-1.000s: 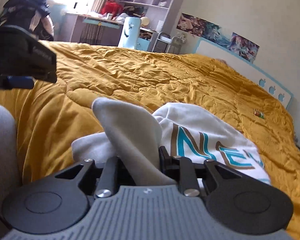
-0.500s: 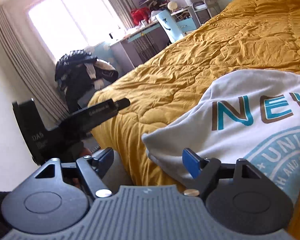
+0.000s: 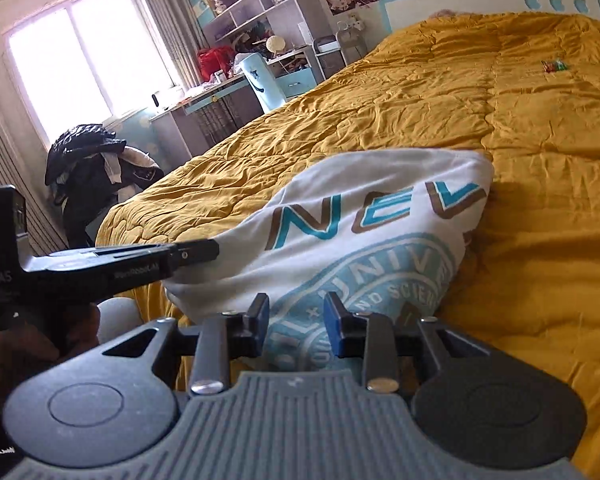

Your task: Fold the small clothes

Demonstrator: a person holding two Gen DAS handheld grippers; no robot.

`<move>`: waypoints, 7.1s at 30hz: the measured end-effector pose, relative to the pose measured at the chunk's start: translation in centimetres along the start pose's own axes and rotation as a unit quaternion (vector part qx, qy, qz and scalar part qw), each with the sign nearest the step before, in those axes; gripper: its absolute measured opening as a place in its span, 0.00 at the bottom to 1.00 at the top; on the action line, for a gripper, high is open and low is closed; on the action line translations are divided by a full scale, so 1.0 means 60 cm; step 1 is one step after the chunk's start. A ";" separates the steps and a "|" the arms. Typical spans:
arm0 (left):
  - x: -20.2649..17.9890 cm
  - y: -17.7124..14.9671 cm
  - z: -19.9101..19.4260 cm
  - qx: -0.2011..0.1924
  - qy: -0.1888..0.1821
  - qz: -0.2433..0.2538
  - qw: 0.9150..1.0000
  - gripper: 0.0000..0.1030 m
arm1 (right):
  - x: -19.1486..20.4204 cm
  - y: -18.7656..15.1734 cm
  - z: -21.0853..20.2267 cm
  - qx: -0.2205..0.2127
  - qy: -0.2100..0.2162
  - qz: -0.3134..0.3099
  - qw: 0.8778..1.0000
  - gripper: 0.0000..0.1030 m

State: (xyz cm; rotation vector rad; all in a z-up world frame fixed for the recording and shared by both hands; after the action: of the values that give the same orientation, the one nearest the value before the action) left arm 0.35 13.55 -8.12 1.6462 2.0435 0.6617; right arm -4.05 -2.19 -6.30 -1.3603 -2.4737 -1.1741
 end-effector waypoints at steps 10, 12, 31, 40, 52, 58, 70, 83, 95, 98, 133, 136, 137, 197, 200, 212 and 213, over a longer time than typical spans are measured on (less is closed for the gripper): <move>0.021 0.045 -0.017 -0.005 -0.025 -0.026 0.999 0.16 | -0.046 -0.018 -0.009 0.000 0.028 0.053 0.998 0.00; 0.018 0.080 -0.006 0.003 -0.048 -0.003 0.999 0.45 | -0.056 -0.010 -0.033 -0.028 0.030 0.069 0.997 0.06; -0.002 0.236 0.198 0.051 -0.062 0.073 0.994 0.00 | -0.122 -0.008 -0.077 -0.049 -0.047 0.128 0.989 0.29; -0.016 0.262 0.209 0.034 -0.015 0.133 0.990 0.00 | -0.099 -0.004 -0.062 -0.035 -0.065 0.100 0.992 0.29; 0.008 0.233 0.233 0.047 0.101 0.173 0.979 0.15 | -0.064 -0.002 -0.049 -0.017 -0.068 0.072 0.995 0.45; 0.023 0.230 0.196 0.054 0.103 0.160 0.980 0.42 | -0.074 0.000 -0.047 -0.011 -0.073 0.083 0.994 0.66; 0.082 0.188 0.104 0.150 -0.042 0.033 0.987 0.63 | -0.147 0.014 -0.081 -0.025 -0.101 0.154 0.983 0.69; 0.003 0.122 0.025 0.055 -0.124 -0.030 0.990 0.04 | -0.036 0.067 -0.041 -0.063 -0.034 0.044 0.996 0.06; -0.023 0.087 0.102 0.008 0.037 0.001 0.999 0.01 | -0.021 0.128 0.089 -0.084 -0.136 -0.011 0.987 0.03; -0.004 0.073 0.114 0.005 0.029 -0.023 0.999 0.06 | -0.049 0.110 0.114 -0.054 -0.169 0.005 0.984 0.00; 0.172 0.122 0.049 0.001 -0.095 -0.159 0.983 0.69 | -0.232 0.092 -0.078 -0.140 -0.126 0.208 0.960 0.79; 0.170 0.142 0.052 0.022 -0.136 -0.144 0.980 0.73 | -0.237 0.089 -0.082 -0.129 -0.045 0.240 0.961 0.80; 0.172 0.147 0.057 0.032 -0.146 -0.149 0.978 0.74 | -0.237 0.089 -0.078 -0.118 -0.020 0.246 0.962 0.80; -0.048 0.179 0.119 0.268 -0.145 -0.026 0.952 0.25 | -0.149 0.223 0.128 0.134 0.083 0.255 0.954 0.22; -0.089 0.202 0.104 0.258 -0.133 -0.018 0.957 0.25 | -0.154 0.233 0.086 0.115 0.056 0.241 0.962 0.22; -0.310 0.247 0.057 0.232 -0.184 0.000 0.955 0.25 | -0.283 0.228 -0.144 0.042 0.005 0.269 0.962 0.22; -0.336 0.245 0.054 0.232 -0.190 0.001 0.954 0.25 | -0.299 0.224 -0.166 0.037 0.001 0.272 0.962 0.22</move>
State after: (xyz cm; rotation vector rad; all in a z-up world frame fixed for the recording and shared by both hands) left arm 17.71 -3.22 -1.03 1.8455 1.9962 -0.1550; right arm 14.10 -16.87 1.21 -1.8418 -1.9138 -0.9347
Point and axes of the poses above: each gripper's, at about its wrist camera, not at the fingertips, and z roughly the way its jaws point, x to its left, y to its top, the point moved 9 cm from there along z, roughly the way its jaws point, and after that the axes turned 13 degrees about x, right-handed, at the moved point
